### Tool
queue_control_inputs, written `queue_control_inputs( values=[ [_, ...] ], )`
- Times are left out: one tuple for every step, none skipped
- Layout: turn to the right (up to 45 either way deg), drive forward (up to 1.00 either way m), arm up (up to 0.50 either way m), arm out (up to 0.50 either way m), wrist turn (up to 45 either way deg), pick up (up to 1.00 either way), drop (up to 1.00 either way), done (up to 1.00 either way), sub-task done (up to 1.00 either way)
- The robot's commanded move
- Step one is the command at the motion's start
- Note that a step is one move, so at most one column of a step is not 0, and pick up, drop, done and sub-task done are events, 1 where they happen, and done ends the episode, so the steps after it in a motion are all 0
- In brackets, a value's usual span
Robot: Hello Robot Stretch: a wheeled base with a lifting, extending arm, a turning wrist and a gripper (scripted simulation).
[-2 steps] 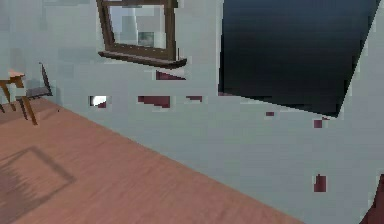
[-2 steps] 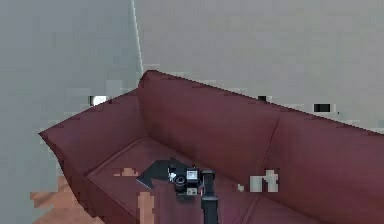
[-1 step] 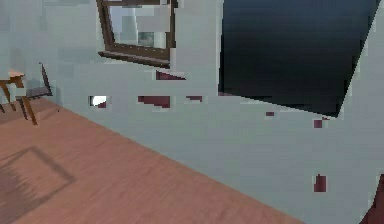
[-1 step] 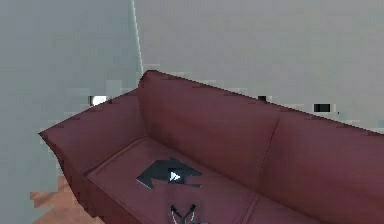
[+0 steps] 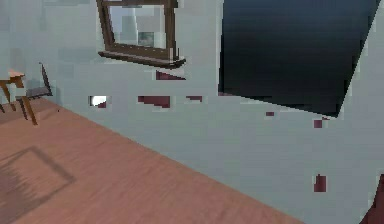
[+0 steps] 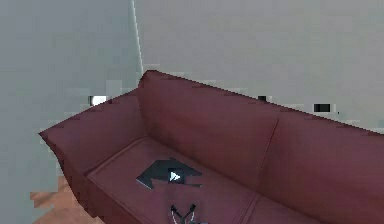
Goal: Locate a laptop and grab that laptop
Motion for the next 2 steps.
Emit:
queue_control_inputs(
  values=[
    [0.0,0.00,0.10,0.00,0.0,0.00,0.00,0.00,0.00],
    [0.0,0.00,0.00,0.00,0.0,0.00,0.00,1.00,0.00]
  ],
)
